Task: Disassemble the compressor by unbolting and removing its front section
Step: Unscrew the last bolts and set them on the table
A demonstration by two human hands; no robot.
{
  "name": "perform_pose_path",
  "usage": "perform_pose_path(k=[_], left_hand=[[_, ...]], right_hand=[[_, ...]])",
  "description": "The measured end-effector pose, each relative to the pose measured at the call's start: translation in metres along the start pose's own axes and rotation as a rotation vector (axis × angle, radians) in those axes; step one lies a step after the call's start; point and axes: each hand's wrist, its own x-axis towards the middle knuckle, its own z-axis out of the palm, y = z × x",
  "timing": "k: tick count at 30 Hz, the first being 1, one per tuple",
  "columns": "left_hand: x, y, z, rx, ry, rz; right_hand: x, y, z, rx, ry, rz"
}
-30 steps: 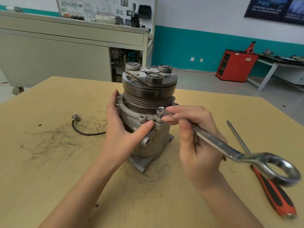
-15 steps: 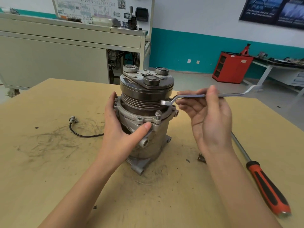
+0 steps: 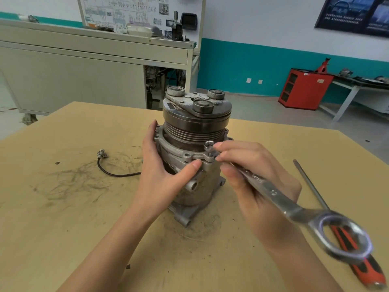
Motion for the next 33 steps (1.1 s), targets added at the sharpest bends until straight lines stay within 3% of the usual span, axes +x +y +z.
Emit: perform_pose_path(k=[4,10,17,19,22,24,27,33], left_hand=[[0.000,0.000,0.000,-0.004,0.002,-0.002],[0.000,0.000,0.001,-0.004,0.007,-0.004],[0.000,0.000,0.001,0.004,0.010,0.005],[0.000,0.000,0.000,0.009,0.010,0.002],[0.000,0.000,0.000,0.011,0.006,0.002],[0.000,0.001,0.000,0.007,0.002,0.001],[0.000,0.001,0.000,0.006,-0.001,0.001],[0.000,0.001,0.000,0.005,0.003,0.005]], right_hand=[[-0.003,0.001,0.000,-0.026,0.013,-0.007],[-0.009,0.010,0.002,0.202,0.051,0.146],[-0.010,0.019,0.002,0.320,0.054,0.166],[-0.005,0.023,0.001,0.456,0.101,0.309],[0.010,0.032,-0.006,0.793,0.106,0.728],[0.015,0.037,-0.011,0.915,0.127,0.894],[0.015,0.034,-0.012,0.773,0.228,0.805],[0.004,0.009,-0.003,0.308,0.145,0.292]])
